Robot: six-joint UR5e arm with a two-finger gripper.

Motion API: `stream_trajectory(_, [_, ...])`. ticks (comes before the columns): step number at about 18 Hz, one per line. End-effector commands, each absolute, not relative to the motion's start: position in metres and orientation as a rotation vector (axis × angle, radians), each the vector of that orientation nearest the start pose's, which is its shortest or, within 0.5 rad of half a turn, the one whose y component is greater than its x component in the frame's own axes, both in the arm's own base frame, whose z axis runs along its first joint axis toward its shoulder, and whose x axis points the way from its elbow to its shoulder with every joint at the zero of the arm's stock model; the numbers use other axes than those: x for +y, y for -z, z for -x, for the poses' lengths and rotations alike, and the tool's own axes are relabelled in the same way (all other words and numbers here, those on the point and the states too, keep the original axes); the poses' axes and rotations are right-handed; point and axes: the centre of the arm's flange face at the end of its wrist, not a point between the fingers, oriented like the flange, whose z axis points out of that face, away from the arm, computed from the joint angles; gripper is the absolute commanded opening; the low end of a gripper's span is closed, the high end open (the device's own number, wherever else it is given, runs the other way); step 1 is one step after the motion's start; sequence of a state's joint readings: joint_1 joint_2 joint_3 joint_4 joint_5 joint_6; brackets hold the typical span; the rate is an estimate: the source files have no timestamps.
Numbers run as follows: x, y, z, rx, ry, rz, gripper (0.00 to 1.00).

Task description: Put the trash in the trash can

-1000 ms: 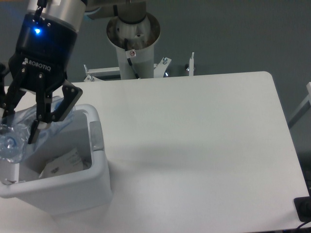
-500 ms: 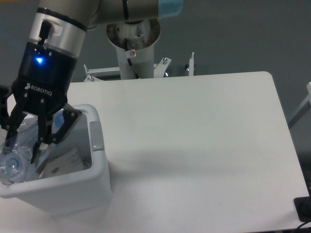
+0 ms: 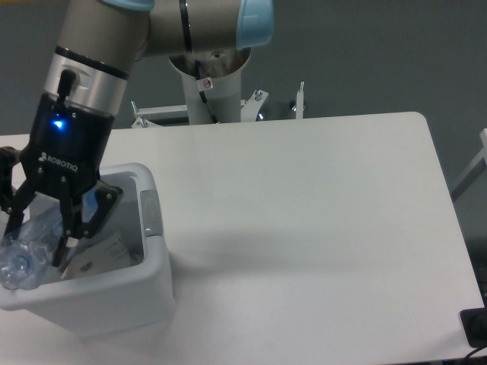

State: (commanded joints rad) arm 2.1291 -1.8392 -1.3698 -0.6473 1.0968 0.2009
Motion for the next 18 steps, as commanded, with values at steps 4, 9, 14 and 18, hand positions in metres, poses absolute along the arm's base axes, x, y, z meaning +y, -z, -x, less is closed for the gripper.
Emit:
stream_trajectory(4, [0.612,-0.580,0.222,-0.215,0.063,2.164,1.00])
stream_trajectory(9, [0.580,-0.582,0.268,-0.353,-0.141,2.201,1.00])
stream_trajectory(14, [0.520,-0.536,0.363,-0.300,-0.639,2.574,1.00])
stream_trajectory(18, [0.479,-0.528,0.395,-0.242,-0.650,2.762,1.00])
